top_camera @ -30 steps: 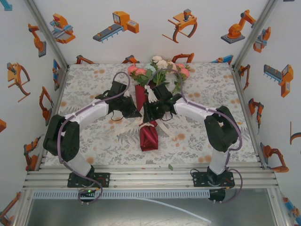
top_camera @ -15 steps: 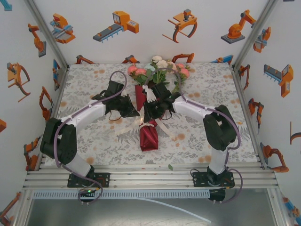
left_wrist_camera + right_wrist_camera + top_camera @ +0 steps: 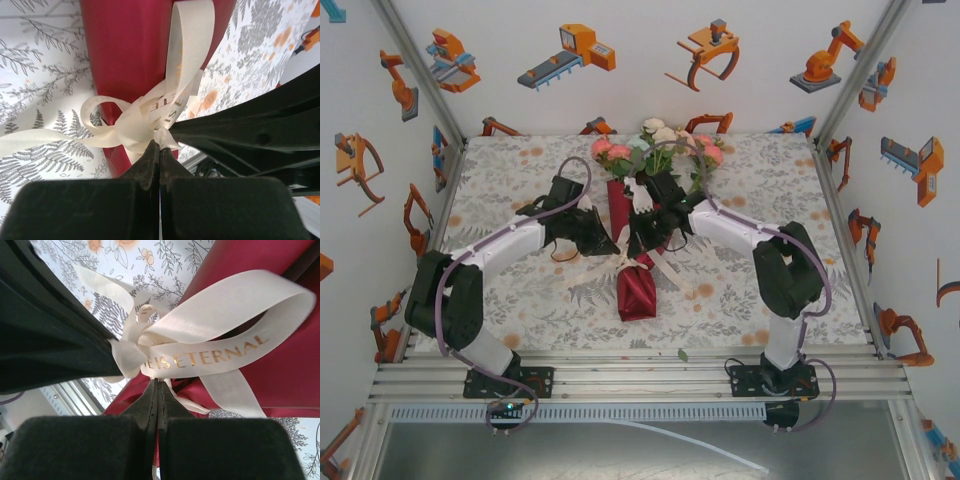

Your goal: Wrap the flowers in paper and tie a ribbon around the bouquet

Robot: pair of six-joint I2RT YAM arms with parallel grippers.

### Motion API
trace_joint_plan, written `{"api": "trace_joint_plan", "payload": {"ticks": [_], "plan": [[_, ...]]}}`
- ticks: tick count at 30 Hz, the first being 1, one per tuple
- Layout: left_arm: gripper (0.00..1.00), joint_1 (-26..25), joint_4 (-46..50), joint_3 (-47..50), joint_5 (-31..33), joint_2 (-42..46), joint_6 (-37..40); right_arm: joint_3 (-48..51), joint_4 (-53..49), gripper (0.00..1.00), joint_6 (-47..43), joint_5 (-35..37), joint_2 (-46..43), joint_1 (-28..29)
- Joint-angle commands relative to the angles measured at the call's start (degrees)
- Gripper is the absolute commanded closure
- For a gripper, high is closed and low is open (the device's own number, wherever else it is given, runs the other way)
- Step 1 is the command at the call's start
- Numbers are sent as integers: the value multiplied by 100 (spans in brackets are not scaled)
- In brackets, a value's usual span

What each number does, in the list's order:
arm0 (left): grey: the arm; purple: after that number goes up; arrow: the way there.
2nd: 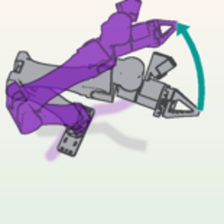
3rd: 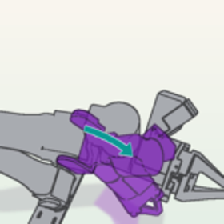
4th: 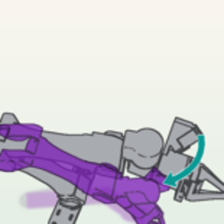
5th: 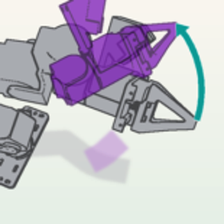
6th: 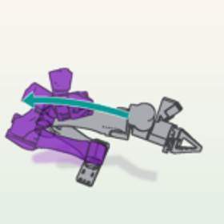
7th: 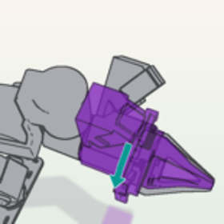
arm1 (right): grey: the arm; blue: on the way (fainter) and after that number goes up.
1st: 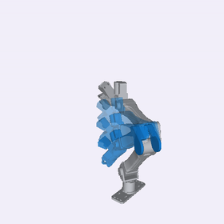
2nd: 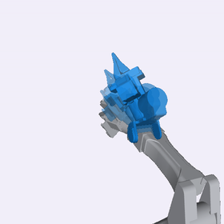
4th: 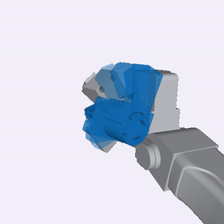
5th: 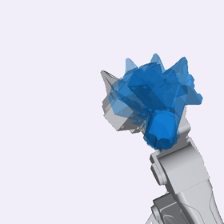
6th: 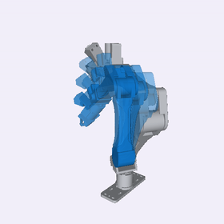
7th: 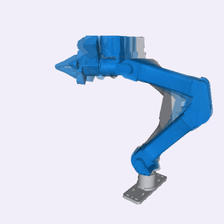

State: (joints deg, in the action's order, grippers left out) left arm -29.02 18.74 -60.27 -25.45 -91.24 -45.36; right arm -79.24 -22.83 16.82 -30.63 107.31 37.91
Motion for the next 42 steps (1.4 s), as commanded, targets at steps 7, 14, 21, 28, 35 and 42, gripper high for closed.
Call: {"api": "trace_joint_plan", "payload": {"ticks": [7,14,21,28,35,42], "plan": [[100,-103,-474,46,-668,-265,-62,148,486,100,342,-551,-313,-108],[100,-105,-460,81,-619,-527,-24,328,789,100,561,-746,-399,-161],[100,-60,-1028,133,-931,-773,-235,423,902,100,684,-860,-449,-161],[100,-80,-1816,321,-1301,-735,-621,468,1130,100,958,-1021,-311,-161],[100,-82,-2435,470,-1779,-849,-831,515,1084,87,983,-864,-344,-186],[100,-106,-2937,607,-1972,-982,-705,666,938,74,974,-648,-680,-435]]}}
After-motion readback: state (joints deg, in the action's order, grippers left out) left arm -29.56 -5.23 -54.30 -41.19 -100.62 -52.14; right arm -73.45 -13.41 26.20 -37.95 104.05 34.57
